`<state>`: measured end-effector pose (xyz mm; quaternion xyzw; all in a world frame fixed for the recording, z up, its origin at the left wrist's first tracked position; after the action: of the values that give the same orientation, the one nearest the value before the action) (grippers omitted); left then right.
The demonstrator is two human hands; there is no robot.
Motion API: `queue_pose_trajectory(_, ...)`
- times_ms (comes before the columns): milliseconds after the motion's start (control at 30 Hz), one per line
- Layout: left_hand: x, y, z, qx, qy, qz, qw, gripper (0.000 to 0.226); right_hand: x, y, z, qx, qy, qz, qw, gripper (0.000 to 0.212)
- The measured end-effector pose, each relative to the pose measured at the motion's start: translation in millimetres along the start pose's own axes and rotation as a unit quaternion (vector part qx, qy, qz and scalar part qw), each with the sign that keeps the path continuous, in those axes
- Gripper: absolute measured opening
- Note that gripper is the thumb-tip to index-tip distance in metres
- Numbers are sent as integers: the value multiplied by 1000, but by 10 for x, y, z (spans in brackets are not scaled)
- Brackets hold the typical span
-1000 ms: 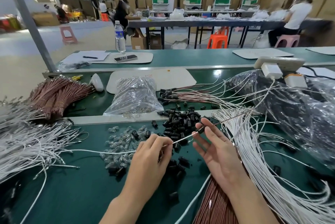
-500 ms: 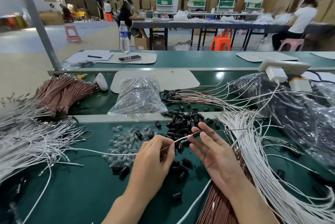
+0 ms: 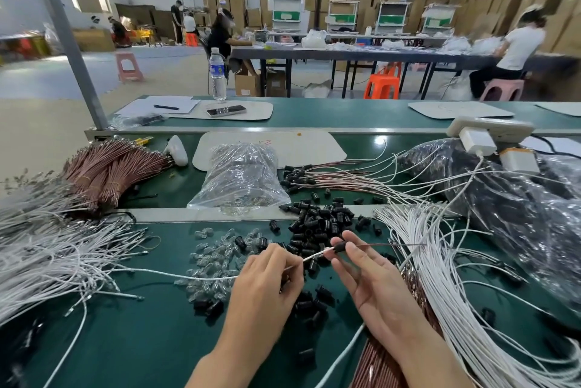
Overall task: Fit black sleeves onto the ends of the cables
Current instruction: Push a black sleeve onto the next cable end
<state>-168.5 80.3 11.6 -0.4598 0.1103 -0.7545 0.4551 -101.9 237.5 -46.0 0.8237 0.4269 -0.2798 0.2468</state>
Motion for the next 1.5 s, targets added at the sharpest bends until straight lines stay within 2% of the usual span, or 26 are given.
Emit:
queue_pose_trajectory(133, -22, 1, -8, -8, -5, -2, 1000, 9, -49, 11, 41, -10, 30, -17, 999, 38)
queue_pose_trajectory(233, -71, -8, -21, -12, -11, -14, 1000, 7, -126, 28, 111, -20, 100, -40, 994, 38)
queue_pose_trajectory(467, -201, 30, -13, -11, 26, -84, 996, 37, -105, 22, 112, -11, 140, -29, 990, 27)
queue_pose_trajectory(600, -186, 4, -53, 3, 36, -69, 997, 34, -179, 45, 126, 6, 190, -47, 981, 25)
queue_pose_trajectory(767, -191, -3, -106, 18, 41, -66, 997, 36, -190, 60, 127, 15, 235, -49, 971, 36)
queue_pose_trajectory(900, -180, -7, -134, 27, 34, -57, 997, 36, -182, 59, 122, 21, 239, -40, 970, 30)
queue_pose_trajectory(1000, -163, -14, -178, 43, 32, -47, 997, 30, -152, 56, 87, 35, 234, -23, 971, 24)
queue_pose_trajectory(1133, -109, -23, -198, 54, 47, -32, 997, 34, -36, 35, -83, 72, 188, 17, 979, 22)
queue_pose_trajectory(1300, 45, -46, -209, 27, 2, -3, 1000, 36, 186, 43, -375, 110, 67, 54, 990, 15)
queue_pose_trajectory(1500, 362, -72, -339, 12, -44, 72, 996, 30, 471, 110, -629, 154, -55, 114, 980, 13)
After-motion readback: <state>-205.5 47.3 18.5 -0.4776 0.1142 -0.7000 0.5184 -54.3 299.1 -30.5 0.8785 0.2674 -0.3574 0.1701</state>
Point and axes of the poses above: each hand's wrist, its own y-axis away from the middle knuckle, its own x-axis out of the back of the hand, z = x × y, the point moved 9 cm from there along -y, towards the middle knuckle, and after that the axes turned 4 degrees about y, right-handed, at the moved point
